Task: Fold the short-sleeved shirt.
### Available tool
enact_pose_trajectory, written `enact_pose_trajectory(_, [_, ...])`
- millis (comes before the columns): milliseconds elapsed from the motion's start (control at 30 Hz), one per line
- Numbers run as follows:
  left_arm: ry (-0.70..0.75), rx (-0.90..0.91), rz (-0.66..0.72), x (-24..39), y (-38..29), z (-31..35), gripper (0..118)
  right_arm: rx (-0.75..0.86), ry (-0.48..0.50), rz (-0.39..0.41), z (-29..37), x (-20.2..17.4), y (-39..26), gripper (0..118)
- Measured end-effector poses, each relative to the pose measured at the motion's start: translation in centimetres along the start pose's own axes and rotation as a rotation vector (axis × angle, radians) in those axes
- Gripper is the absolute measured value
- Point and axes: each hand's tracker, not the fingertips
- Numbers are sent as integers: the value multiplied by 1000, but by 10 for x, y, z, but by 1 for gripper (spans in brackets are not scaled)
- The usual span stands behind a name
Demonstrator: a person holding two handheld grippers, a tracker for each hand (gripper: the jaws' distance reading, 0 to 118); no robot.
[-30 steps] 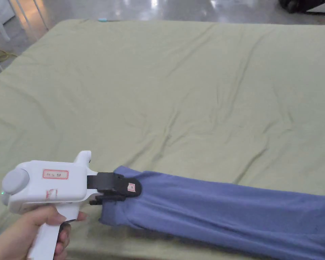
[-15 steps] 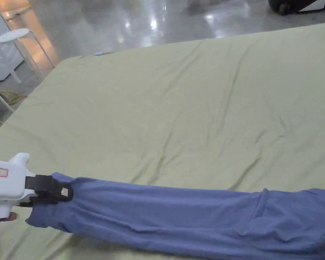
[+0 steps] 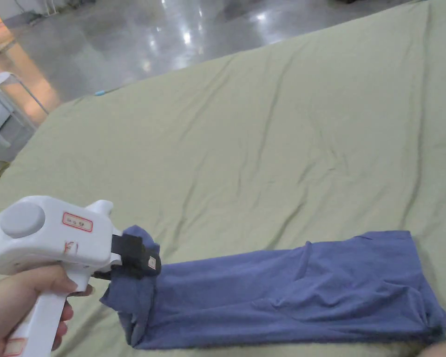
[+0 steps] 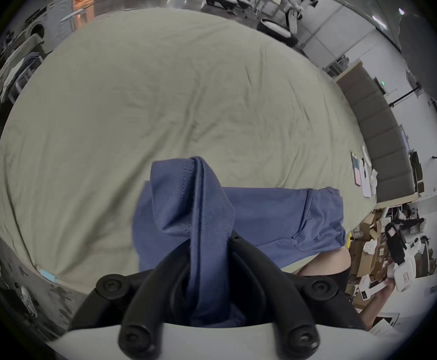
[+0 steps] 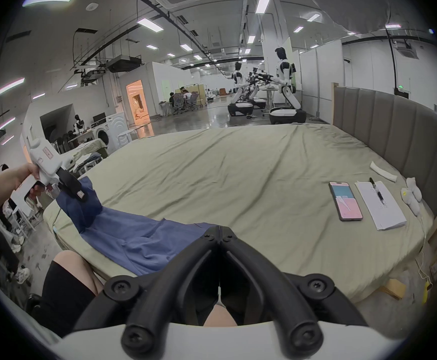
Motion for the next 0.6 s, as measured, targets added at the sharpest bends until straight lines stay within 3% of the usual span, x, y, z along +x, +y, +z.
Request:
enact_pose_trajectory(200, [11, -61, -41, 41, -3, -60, 12, -5, -50, -37, 16, 27, -11, 0])
enact_pose_trajectory(233, [-20, -92, -33, 47, -4, -67, 24, -6, -59, -41, 17, 30, -13, 0])
enact_pose_trajectory(267, [-55, -126, -37, 55, -6, -74, 44, -7, -67, -48, 18, 32, -14, 0])
enact_pose_trajectory(300, [-81, -154, -61, 64, -8, -79, 72, -8, -72, -59, 19, 35, -15, 0])
enact_pose_trajectory(333, [-76, -151, -84, 74, -6, -75, 84, -10, -72, -67, 18, 38, -15, 0])
enact_pose_trajectory(400, [-77, -78, -168, 89, -9, -57, 84, -10, -73, -76, 17, 40, -14, 0])
enact_pose_trajectory(467, [-80, 2, -218, 95, -12, -34, 80, -3, -72, -75, 15, 38, -12, 0])
enact_pose_trajectory(500, [-65, 39, -233, 92, -13, -24, 67, -1, -65, -73, 15, 37, -11, 0])
enact_pose_trajectory(533, [-24, 69, -247, 90, -14, -20, 46, 3, -58, -69, 13, 34, -10, 0])
enact_pose_trajectory(567, [63, 104, -270, 87, -17, -20, 14, 7, -49, -65, 11, 31, -9, 0])
enact_pose_trajectory(600, [149, 113, -290, 82, -16, -27, 0, 8, -42, -61, 10, 29, -8, 0])
